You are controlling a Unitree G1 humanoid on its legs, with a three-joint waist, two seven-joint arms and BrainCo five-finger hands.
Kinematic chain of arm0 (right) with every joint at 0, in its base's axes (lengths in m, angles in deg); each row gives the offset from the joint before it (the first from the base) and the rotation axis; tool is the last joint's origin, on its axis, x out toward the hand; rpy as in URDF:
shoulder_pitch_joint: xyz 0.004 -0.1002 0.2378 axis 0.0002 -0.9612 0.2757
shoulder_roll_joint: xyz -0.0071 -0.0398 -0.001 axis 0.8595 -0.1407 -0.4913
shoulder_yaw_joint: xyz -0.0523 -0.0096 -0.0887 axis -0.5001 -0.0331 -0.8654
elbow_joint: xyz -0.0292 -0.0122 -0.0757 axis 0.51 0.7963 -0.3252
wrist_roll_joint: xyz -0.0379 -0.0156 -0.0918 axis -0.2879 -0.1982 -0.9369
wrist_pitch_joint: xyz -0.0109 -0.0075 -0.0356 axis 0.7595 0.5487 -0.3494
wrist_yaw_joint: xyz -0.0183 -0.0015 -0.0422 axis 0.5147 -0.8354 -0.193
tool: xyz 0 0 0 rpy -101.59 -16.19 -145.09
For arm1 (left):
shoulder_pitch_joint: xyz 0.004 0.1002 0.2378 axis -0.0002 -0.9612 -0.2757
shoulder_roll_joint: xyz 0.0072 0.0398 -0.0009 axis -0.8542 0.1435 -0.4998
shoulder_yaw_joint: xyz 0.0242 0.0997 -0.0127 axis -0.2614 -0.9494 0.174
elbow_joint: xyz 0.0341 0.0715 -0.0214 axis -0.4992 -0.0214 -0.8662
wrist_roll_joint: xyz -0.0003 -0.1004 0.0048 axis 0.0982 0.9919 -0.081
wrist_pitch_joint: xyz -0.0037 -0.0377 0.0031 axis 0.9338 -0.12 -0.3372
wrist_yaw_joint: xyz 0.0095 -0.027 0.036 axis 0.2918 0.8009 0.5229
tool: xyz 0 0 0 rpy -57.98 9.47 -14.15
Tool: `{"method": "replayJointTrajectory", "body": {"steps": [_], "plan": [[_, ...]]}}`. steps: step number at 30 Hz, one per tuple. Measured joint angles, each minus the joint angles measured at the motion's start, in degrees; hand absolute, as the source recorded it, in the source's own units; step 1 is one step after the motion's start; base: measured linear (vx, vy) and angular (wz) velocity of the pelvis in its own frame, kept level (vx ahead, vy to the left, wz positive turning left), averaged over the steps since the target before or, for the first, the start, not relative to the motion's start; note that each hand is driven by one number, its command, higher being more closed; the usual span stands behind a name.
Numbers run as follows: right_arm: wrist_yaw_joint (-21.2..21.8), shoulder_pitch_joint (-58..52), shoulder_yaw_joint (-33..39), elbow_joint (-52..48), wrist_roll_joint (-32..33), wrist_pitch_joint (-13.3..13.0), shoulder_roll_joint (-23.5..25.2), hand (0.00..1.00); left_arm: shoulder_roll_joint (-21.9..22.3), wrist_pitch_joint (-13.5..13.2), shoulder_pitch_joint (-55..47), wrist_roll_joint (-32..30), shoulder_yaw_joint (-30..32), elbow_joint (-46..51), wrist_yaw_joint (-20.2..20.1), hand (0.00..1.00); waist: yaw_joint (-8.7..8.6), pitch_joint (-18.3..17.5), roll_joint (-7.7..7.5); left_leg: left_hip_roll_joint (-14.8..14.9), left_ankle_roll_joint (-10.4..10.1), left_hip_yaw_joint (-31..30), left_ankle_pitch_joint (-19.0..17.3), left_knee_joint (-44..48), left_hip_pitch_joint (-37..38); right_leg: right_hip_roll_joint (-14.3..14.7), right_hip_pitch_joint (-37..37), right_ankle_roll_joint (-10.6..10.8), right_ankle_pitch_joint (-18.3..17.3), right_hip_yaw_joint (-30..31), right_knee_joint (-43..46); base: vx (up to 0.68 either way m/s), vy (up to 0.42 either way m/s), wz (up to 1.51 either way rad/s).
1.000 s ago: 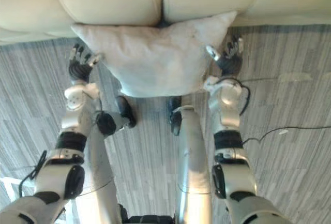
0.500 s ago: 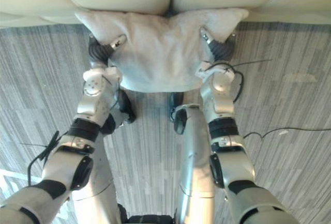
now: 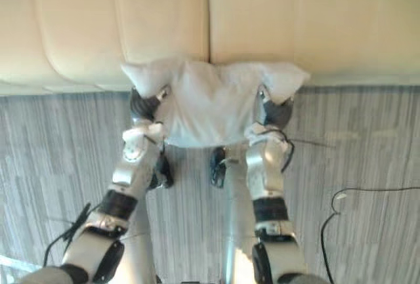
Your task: Pick up cushions and gather them together orderly.
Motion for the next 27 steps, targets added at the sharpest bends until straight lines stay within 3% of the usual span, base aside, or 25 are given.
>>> {"method": "replayJointTrajectory", "body": {"steps": [5,11,14,16,20,23,24,26,27], "plan": [[0.6,-14.5,-3.2,-11.4,-2.6,-0.7,0.7,1.0,1.1,-1.0,-11.0,0.0,-3.3,9.5,-1.6,1.0,-0.24,-0.4,-0.01,-2.1,-1.8,1.1,1.0,-11.8,19.4,-0.2,18.4,1.2,0.7,-1.2,-10.4,0.14,-0.015,-0.05],[3.7,-29.2,-6.7,-25.0,-7.6,-2.8,-1.5,1.0,0.8,-4.0,-24.0,0.0,-5.9,19.0,-5.5,1.0,-0.24,-7.2,-0.5,-3.0,-2.3,4.8,2.3,-25.6,38.6,0.9,36.7,3.1,2.7,-1.1,-24.9,0.16,0.056,-0.19],[5.6,-33.2,-6.8,-26.9,-9.6,-2.6,-1.9,1.0,0.7,-4.1,-29.3,0.5,-6.5,21.3,-6.6,1.0,0.11,-10.3,-0.41,-3.1,-2.3,7.2,2.4,-30.3,45.4,1.7,42.9,4.2,3.9,0.1,-30.5,0.2,0.098,-0.28],[6.2,-34.5,-6.8,-26.6,-10.9,-2.4,-1.9,1.0,0.5,-4.0,-31.1,0.5,-6.8,21.3,-6.9,1.0,0.13,-11.7,-0.55,-3.9,-2.2,7.9,2.3,-32.6,48.3,1.6,45.2,4.8,4.2,1.0,-32.4,0.19,0.127,-0.21],[7.1,-33.6,-6.5,-21.0,-11.2,-1.6,-1.9,1.0,-1.5,-3.5,-31.9,0.5,-6.9,19.7,-7.6,1.0,-0.49,-11.9,-0.52,-5.2,-2.0,8.1,2.2,-35.1,52.3,0.7,44.8,8.2,6.4,2.1,-26.9,0.11,0.095,-0.11],[7.2,-32.1,-6.5,-15.0,-11.2,0.1,-2.0,1.0,-2.4,-2.4,-32.3,0.4,-6.9,17.9,-7.5,1.0,-0.41,-11.7,0.1,-5.6,-1.6,8.1,2.0,-37.9,56.8,0.3,42.7,6.0,7.8,2.9,-20.8,0.12,0.038,-0.19],[7.4,-31.6,-6.6,-12.9,-11.2,0.5,-2.1,1.0,-2.7,-2.4,-32.4,0.2,-6.8,17.8,-7.5,1.0,-0.54,-11.9,0.16,-5.8,-1.7,8.2,2.0,-40.1,58.3,0.4,42.8,5.0,6.0,2.5,-23.1,0.17,-0.067,-0.17],[8.3,-30.3,-6.7,-10.7,-11.2,0.7,-2.7,1.0,-2.9,-2.4,-32.3,-0.5,-6.7,17.8,-7.5,1.0,-0.58,-12.0,0.13,-5.6,-1.7,8.7,2.1,-41.6,59.3,0.4,42.3,4.2,6.5,2.6,-32.1,0.15,-0.11,-0.11],[8.4,-29.6,-6.8,-10.3,-11.2,1.1,-3.5,1.0,-3.0,-2.4,-32.2,-0.6,-6.7,17.8,-7.5,1.0,-0.61,-12.0,0.38,-5.5,-2.2,8.7,2.3,-42.6,59.7,0.8,41.4,3.9,10.1,3.2,-37.3,0.15,-0.156,-0.09]]}}
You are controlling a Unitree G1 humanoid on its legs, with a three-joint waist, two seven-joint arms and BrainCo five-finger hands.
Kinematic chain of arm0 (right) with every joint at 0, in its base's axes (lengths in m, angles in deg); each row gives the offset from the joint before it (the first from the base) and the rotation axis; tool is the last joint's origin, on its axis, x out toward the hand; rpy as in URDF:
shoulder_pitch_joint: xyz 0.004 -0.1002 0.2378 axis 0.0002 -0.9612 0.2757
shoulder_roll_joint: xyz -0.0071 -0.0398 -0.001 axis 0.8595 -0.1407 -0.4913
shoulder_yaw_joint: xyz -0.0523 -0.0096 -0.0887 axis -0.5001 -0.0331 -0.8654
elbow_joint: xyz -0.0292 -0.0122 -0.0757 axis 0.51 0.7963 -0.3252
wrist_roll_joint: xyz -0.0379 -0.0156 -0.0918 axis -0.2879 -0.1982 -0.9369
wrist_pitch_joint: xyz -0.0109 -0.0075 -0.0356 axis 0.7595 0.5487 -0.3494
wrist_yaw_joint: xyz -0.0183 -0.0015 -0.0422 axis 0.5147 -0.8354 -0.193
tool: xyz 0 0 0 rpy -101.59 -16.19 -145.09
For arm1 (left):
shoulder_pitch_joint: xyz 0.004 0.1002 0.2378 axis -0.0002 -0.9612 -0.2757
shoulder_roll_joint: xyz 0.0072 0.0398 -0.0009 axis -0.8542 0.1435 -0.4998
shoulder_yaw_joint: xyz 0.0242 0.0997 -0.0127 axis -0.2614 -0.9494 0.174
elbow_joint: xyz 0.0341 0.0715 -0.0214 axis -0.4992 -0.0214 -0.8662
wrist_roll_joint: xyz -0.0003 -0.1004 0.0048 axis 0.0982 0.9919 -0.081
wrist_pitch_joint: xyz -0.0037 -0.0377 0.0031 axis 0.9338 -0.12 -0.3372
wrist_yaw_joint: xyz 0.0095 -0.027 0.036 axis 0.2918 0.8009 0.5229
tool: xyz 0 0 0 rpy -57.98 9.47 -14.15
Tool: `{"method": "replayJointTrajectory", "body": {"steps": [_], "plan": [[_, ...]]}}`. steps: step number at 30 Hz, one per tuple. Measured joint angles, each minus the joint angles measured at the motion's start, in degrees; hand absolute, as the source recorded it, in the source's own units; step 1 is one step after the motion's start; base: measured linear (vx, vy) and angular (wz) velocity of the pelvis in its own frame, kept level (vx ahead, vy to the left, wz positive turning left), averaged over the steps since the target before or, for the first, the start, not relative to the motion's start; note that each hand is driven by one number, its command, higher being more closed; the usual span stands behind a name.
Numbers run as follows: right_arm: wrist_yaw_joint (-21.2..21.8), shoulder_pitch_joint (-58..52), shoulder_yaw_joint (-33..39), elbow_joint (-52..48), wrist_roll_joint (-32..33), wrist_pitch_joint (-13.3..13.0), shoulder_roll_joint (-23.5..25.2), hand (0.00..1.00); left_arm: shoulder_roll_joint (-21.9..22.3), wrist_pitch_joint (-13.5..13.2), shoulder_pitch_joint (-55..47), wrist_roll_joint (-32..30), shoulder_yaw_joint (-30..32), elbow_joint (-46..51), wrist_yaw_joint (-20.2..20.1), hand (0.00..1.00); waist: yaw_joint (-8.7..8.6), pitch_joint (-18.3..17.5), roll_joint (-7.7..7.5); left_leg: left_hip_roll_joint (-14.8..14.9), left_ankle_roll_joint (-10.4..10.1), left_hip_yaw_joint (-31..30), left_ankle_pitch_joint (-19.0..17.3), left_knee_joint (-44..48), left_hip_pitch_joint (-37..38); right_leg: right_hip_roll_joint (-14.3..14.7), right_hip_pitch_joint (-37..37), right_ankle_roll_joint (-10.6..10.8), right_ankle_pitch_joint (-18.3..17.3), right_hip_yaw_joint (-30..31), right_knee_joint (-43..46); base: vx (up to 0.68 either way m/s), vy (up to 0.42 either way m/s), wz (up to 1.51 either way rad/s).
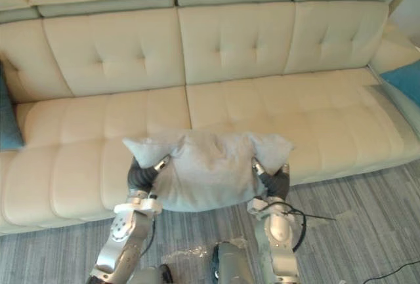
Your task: Pick up cushions and gather them together orderly.
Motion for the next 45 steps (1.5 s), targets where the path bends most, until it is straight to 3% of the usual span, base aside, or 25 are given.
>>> {"method": "replayJointTrajectory", "body": {"steps": [1,2,5,7,8,9,11,12,14,16,17,18,19,21,25,30,36,40,42,45], "plan": [[0.4,0.7,0.0,0.9,0.0,0.3,-1.6,1.0,0.1,0.1,-0.1,0.0,-0.1,-0.8,0.0,1.0,-0.2,-0.3,1.78,1.2,-1.1,-0.6,0.8,-0.9,0.0,1.9,1.5,-0.6,4.7,-0.4,-4.4,0.28,-0.216,-0.26],[0.6,1.2,-0.2,1.1,0.0,0.8,-2.5,1.0,-0.2,0.3,-0.3,0.0,-0.1,-1.0,0.0,1.0,0.27,-0.7,2.47,1.8,-1.2,-1.3,1.7,-2.1,0.4,2.8,2.6,-1.3,5.8,-0.2,-5.9,0.26,-0.163,-0.31],[0.9,-0.1,0.6,0.4,0.0,0.8,-5.0,1.0,1.0,0.6,0.1,0.0,-1.3,-3.5,-1.3,1.0,-0.8,-1.3,3.41,1.3,-0.7,-5.3,5.6,-4.2,2.5,2.9,4.4,-3.3,4.0,-0.6,-4.1,0.26,-0.153,0.04],[0.9,-5.7,1.4,-4.3,0.1,0.8,-4.6,1.0,1.8,1.2,-1.6,0.2,-2.9,-4.0,-2.7,1.0,-1.79,-1.2,3.56,3.1,0.1,-7.3,6.5,9.1,1.1,2.7,11.0,-3.1,1.2,-3.5,-4.7,0.22,-0.101,0.58],[0.9,-8.0,1.4,-6.7,0.1,0.8,-4.6,1.0,2.1,1.3,-2.2,0.6,-2.9,-3.9,-3.2,1.0,-1.71,-1.3,3.54,4.1,1.6,-7.6,7.5,15.3,-0.4,2.7,13.4,-3.2,0.4,-4.3,-5.0,0.26,-0.084,0.49],[0.9,-10.6,1.3,-9.7,0.1,0.8,-4.5,1.0,2.2,1.3,-3.0,1.2,-2.9,-3.5,-3.7,1.0,-1.37,-1.5,3.38,5.6,3.5,-7.7,10.3,23.6,-3.6,2.5,15.6,-3.7,-0.3,-4.7,-5.1,0.2,-0.03,0.2],[1.0,-13.4,1.3,-14.6,0.2,0.3,-4.4,1.0,2.3,1.2,-4.6,1.2,-3.3,-0.8,-4.2,1.0,0.5,-2.9,3.61,8.1,4.0,-6.7,9.5,35.4,-11.1,1.9,17.7,-4.2,-1.7,-4.7,-6.4,0.15,0.045,-0.08],[1.0,-13.3,1.3,-15.2,0.2,0.1,-4.4,1.0,2.5,1.2,-4.9,1.2,-3.3,-0.1,-4.6,1.0,1.03,-2.9,3.66,8.8,4.2,-6.1,8.7,36.4,-13.4,1.7,17.8,-4.2,-1.7,-4.6,-6.6,0.12,0.083,-0.19],[0.9,-13.5,1.3,-15.6,0.2,0.2,-4.0,1.0,2.9,1.3,-4.9,1.2,-3.3,0.2,-4.7,1.0,1.54,-2.9,3.29,8.6,5.1,-3.5,7.6,31.8,-15.8,-0.4,19.1,-3.3,-2.2,-4.8,-6.8,0.09,0.141,-0.01],[0.9,-14.0,1.3,-15.7,0.2,0.2,-4.0,1.0,3.4,1.5,-4.9,1.2,-3.3,0.3,-4.7,1.0,1.55,-3.0,3.5,7.7,5.9,-1.4,8.5,20.7,-14.9,-1.9,20.5,-1.7,-3.1,-5.1,-6.7,0.09,0.198,0.15],[0.9,-14.3,1.4,-15.7,0.2,0.2,-4.3,1.0,4.0,1.5,-5.0,1.1,-3.4,0.5,-4.7,1.0,1.67,-3.7,4.3,6.4,5.9,-1.3,13.5,11.7,-13.5,-2.1,20.4,-0.4,-3.8,-5.0,-6.0,0.09,0.259,0.1],[0.9,-14.5,1.5,-15.5,0.2,0.3,-4.7,1.0,4.3,1.5,-5.0,1.1,-3.5,0.7,-4.7,1.0,1.65,-4.5,4.98,5.6,2.8,-2.4,13.5,7.5,-12.2,-1.8,20.2,0.9,-4.7,-4.7,-5.7,0.09,0.262,0.17],[1.0,-14.4,2.0,-14.8,0.2,0.6,-3.4,1.0,4.0,1.5,-4.9,1.1,-3.5,0.7,-4.7,1.0,1.36,-5.4,4.6,3.7,0.3,-3.5,12.4,2.7,-10.0,-2.7,20.2,1.4,-4.9,-4.6,-5.8,0.08,0.252,0.2],[1.1,-14.3,2.5,-13.0,0.2,1.1,-0.4,1.0,2.5,1.4,-4.9,1.1,-3.9,0.8,-4.7,1.0,1.64,-5.9,1.41,0.4,1.4,-2.3,13.7,-1.5,-8.3,-5.2,19.7,2.0,-4.9,-3.3,-6.4,0.06,0.185,0.1],[1.6,-11.8,2.8,-7.4,0.2,1.3,0.5,1.0,1.0,1.7,-4.9,1.0,-4.5,0.7,-4.7,1.0,1.02,-7.8,-1.02,-3.0,2.6,-1.7,14.5,-4.5,-7.3,-7.3,20.7,4.2,-3.4,-1.7,-10.0,0.08,0.125,0.03],[1.8,-7.9,3.0,-1.9,0.2,1.7,-0.2,1.0,0.1,2.5,-4.9,1.0,-4.5,-0.6,-4.7,1.0,0.48,-8.0,-0.82,-3.9,2.7,-2.5,15.8,-7.6,-5.6,-7.0,23.1,4.1,-0.8,-1.0,-15.0,0.04,0.032,-0.03],[1.7,-3.2,3.0,0.4,0.1,2.3,-1.3,1.0,-0.2,2.6,-4.2,1.0,-4.5,-0.7,-4.4,1.0,0.17,-8.3,-0.39,-4.3,2.4,-2.7,20.7,-16.3,-3.3,-5.8,22.2,3.0,2.2,0.9,-17.2,-0.01,-0.007,-0.11],[-0.1,7.3,2.9,4.8,0.1,2.2,-3.5,1.0,-0.9,2.4,4.1,1.0,-3.9,-3.9,-1.5,1.0,-0.26,-8.0,-0.16,-4.9,2.9,-2.4,23.9,-20.2,-5.3,-5.9,17.9,4.0,3.4,1.9,-17.9,-0.12,0.032,-0.09],[-1.4,13.7,2.8,7.3,0.1,2.3,-4.7,1.0,-0.9,2.4,9.4,1.0,-2.6,-5.7,0.2,1.0,-0.62,-7.1,0.68,-4.9,3.2,-2.2,25.5,-21.7,-7.5,-5.6,14.8,4.6,4.6,2.5,-17.9,-0.19,0.047,-0.11],[-4.3,25.8,2.6,10.3,0.1,2.2,-5.7,1.0,-1.7,2.0,19.9,1.1,-0.2,-7.9,3.2,1.0,-0.52,-3.2,1.78,-4.6,4.0,-1.5,27.8,-22.4,-10.9,-5.2,10.3,5.2,6.4,3.6,-16.7,-0.16,0.048,-0.16]]}}
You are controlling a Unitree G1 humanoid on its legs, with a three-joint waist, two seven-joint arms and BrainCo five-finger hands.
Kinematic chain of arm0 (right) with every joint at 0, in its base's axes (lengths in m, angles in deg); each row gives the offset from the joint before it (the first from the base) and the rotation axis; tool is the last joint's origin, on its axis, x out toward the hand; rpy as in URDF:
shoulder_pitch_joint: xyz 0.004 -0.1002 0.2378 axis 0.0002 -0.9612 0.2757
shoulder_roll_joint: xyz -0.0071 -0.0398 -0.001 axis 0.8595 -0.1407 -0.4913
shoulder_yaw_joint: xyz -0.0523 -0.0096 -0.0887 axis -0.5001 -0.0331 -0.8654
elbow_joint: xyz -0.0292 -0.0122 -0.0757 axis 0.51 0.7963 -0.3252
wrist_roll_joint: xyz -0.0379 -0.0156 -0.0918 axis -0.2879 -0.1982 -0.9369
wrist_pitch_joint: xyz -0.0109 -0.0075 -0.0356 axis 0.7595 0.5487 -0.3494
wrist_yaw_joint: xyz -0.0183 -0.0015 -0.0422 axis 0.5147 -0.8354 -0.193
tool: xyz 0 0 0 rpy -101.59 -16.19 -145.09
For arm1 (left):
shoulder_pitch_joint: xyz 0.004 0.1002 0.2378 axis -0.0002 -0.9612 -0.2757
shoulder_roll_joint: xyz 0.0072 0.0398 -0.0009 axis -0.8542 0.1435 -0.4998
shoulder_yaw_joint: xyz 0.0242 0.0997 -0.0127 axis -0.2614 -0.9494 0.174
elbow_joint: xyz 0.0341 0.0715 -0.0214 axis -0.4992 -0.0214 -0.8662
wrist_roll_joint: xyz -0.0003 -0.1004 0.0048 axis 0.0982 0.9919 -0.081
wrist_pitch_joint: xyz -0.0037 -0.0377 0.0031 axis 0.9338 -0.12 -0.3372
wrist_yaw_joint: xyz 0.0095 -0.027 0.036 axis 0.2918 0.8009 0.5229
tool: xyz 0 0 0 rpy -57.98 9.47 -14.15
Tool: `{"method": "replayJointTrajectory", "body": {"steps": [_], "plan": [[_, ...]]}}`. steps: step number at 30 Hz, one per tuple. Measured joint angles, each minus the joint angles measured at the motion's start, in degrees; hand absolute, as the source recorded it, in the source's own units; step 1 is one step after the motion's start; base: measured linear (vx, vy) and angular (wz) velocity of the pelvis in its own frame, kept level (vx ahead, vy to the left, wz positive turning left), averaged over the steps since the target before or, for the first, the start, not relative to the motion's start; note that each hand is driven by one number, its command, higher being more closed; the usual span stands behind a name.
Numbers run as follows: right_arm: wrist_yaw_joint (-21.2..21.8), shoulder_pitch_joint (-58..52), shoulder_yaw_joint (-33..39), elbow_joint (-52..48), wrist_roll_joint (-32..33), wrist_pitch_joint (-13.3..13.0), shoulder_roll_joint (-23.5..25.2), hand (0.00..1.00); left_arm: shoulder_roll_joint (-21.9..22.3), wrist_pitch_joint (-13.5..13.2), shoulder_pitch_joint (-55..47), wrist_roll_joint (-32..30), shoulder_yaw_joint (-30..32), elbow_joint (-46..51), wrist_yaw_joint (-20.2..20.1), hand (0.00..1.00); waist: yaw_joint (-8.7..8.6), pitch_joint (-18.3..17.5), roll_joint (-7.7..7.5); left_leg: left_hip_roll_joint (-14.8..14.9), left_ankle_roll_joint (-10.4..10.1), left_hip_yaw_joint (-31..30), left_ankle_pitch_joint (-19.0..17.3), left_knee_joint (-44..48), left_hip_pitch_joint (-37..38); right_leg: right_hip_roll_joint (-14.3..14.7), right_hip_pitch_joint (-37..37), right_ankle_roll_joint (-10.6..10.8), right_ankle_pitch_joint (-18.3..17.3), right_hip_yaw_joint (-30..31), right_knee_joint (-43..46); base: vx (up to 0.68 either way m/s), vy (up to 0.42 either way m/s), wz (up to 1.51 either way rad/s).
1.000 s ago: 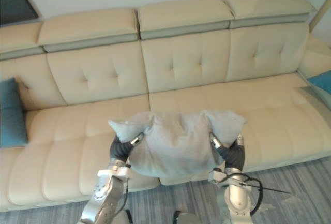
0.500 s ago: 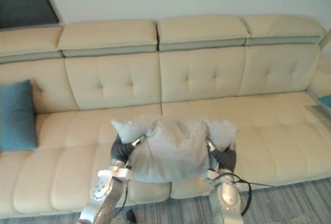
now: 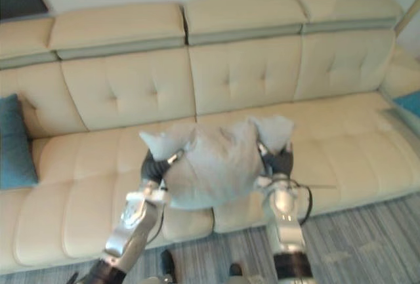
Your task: Pick up cushions and gather them together orderly.
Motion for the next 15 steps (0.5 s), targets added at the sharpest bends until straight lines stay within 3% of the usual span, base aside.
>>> {"method": "replayJointTrajectory", "body": {"steps": [7,15], "plan": [[-7.6,22.3,0.5,1.9,-0.3,0.0,-3.7,1.0,-3.4,-3.4,26.2,1.4,3.9,-10.8,5.9,1.0,0.45,4.3,0.07,0.3,1.0,0.2,2.4,1.6,-9.1,0.0,-12.5,0.4,-0.7,0.9,8.5,-0.09,0.009,-0.01],[-12.0,46.0,2.7,15.0,-3.9,-0.2,-8.0,1.0,-7.1,-4.6,50.4,4.4,7.3,-27.2,6.0,1.0,-0.27,10.2,0.79,0.2,1.2,-0.6,5.4,1.8,-16.9,0.1,-22.4,0.2,-1.1,0.9,13.7,-0.05,-0.015,0.05]]}}
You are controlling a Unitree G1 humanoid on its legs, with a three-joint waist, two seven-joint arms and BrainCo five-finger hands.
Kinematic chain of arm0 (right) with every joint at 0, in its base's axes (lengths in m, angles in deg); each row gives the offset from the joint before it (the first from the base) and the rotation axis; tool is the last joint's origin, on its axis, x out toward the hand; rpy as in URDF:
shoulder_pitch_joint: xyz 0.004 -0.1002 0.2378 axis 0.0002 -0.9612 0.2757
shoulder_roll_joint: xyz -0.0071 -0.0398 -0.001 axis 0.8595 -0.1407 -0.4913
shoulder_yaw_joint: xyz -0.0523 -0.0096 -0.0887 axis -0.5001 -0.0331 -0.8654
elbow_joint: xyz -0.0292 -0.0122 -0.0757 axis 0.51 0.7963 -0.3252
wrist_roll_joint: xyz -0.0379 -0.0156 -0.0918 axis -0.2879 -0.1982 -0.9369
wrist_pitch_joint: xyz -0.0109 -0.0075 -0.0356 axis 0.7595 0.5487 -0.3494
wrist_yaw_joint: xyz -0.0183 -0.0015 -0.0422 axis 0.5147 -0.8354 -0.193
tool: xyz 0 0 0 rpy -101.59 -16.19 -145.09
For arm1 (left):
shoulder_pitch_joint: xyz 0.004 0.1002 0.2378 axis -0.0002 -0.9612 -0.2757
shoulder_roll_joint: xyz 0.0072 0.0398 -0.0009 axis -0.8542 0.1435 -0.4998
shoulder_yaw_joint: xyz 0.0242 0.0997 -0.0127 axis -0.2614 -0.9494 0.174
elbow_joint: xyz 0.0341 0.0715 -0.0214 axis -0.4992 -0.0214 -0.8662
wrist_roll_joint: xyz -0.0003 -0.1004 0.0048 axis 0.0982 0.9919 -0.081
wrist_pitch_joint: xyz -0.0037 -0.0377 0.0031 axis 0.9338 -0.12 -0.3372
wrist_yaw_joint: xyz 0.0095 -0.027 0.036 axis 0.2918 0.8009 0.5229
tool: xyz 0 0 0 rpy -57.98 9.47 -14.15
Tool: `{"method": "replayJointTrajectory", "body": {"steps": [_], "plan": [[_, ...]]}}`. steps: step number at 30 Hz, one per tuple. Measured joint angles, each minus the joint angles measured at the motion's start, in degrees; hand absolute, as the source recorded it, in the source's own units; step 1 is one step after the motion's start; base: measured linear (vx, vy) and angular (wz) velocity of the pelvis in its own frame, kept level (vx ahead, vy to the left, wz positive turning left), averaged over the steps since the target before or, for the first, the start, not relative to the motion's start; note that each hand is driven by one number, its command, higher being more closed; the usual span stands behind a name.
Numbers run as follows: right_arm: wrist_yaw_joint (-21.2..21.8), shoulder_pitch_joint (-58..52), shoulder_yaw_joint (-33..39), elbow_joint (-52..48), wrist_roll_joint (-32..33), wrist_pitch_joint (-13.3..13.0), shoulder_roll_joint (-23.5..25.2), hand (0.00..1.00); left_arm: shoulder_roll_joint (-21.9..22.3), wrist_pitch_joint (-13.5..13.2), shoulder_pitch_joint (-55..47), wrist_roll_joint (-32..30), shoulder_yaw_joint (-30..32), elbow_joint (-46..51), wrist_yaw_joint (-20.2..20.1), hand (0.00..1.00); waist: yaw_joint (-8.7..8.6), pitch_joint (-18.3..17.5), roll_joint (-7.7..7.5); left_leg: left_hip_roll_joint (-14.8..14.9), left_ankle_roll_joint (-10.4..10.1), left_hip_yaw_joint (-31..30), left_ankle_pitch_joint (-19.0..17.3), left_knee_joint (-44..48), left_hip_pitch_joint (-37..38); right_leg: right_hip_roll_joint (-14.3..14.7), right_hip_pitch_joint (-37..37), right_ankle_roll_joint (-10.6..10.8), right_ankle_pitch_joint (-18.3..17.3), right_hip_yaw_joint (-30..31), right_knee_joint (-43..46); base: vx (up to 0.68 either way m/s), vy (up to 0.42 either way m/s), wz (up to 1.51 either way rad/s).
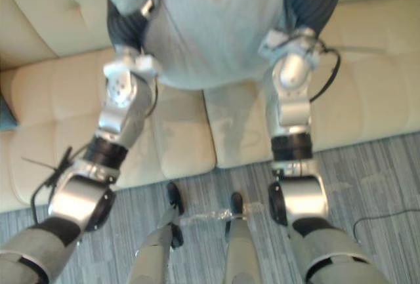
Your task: Pick up cushions and gather them together orderly.
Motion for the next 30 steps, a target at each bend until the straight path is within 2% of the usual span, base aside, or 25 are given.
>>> {"method": "replayJointTrajectory", "body": {"steps": [3,5,7,13,14,16,20,24,27,30], "plan": [[-0.1,6.6,0.5,6.9,0.0,0.0,-0.7,1.0,-0.7,0.1,6.0,0.7,1.0,-5.0,-0.1,1.0,-0.48,1.5,0.16,0.1,0.1,-0.4,0.9,-0.1,-3.7,0.1,-3.8,0.0,0.6,-0.1,0.3,0.0,-0.003,0.01],[-0.1,8.0,1.6,9.3,1.2,0.0,-0.6,1.0,-0.6,0.3,7.5,1.3,1.0,-6.1,-0.2,1.0,-0.35,3.6,0.08,0.1,0.2,-0.5,0.9,-0.1,-4.4,0.1,-4.5,0.0,0.7,0.0,0.2,0.06,-0.002,0.01],[0.0,8.0,2.1,10.5,2.3,0.1,-0.4,1.0,-0.4,0.4,7.7,1.3,1.1,-6.7,-0.2,1.0,-0.18,3.8,0.14,0.1,0.1,-0.6,0.9,0.0,-5.6,0.1,-5.6,0.0,0.7,-0.1,0.2,0.06,-0.004,0.03],[0.5,8.9,3.8,7.5,5.9,-1.6,-0.4,1.0,2.2,0.1,10.3,1.8,3.6,-6.7,-0.3,1.0,1.0,5.4,0.23,0.7,0.1,-1.5,0.9,1.4,-9.2,0.3,-8.4,0.0,0.7,-0.3,1.1,0.06,-0.006,0.06],[0.6,9.2,4.3,7.6,6.3,-2.2,-0.4,0.0,2.0,0.1,11.0,1.7,3.6,-6.7,-0.3,0.0,1.08,5.5,0.2,1.0,0.1,-1.8,0.9,1.6,-9.8,0.3,-9.0,0.0,0.7,-0.5,1.4,0.01,-0.024,0.1],[0.7,10.1,4.4,7.5,6.3,-3.6,-0.6,0.0,2.0,0.0,12.6,1.6,3.9,-6.7,-0.3,0.0,1.21,5.6,0.14,1.2,0.1,-2.1,0.8,2.8,-12.2,0.3,-11.1,0.0,0.7,-1.1,2.3,-0.01,-0.022,0.06],[0.8,10.3,4.6,5.6,6.3,-4.8,-0.7,0.0,1.9,-0.8,14.0,1.1,5.5,-6.7,-0.2,0.0,1.59,5.6,0.12,1.6,-0.3,-2.1,1.2,3.2,-15.0,0.5,-14.0,-0.1,0.8,-1.2,2.9,-0.02,-0.001,-0.01],[0.2,10.3,6.1,5.4,6.6,-4.9,-2.2,0.0,2.0,-1.4,15.0,1.1,6.6,-6.6,-0.2,0.0,2.43,5.6,0.06,2.3,-1.1,-2.3,0.8,4.3,-17.0,0.8,-15.3,-0.5,1.0,-1.8,3.3,0.0,-0.001,0.01],[0.5,10.5,6.1,5.6,7.4,-4.8,-4.5,0.0,1.2,-1.5,15.5,1.3,9.3,-6.5,-0.3,0.0,2.48,5.6,0.05,2.7,-0.8,-2.8,1.0,5.1,-18.4,0.9,-16.3,-0.6,1.3,-2.2,3.3,0.02,-0.038,-0.01],[2.3,10.5,6.0,6.1,11.8,-4.7,-7.3,0.0,-0.9,-1.4,15.5,2.6,10.7,-6.8,-0.7,0.0,2.48,5.6,0.05,3.1,-0.7,-2.9,1.1,5.8,-19.1,1.1,-16.5,-0.6,1.3,-2.6,3.3,0.03,-0.046,0.0]]}}
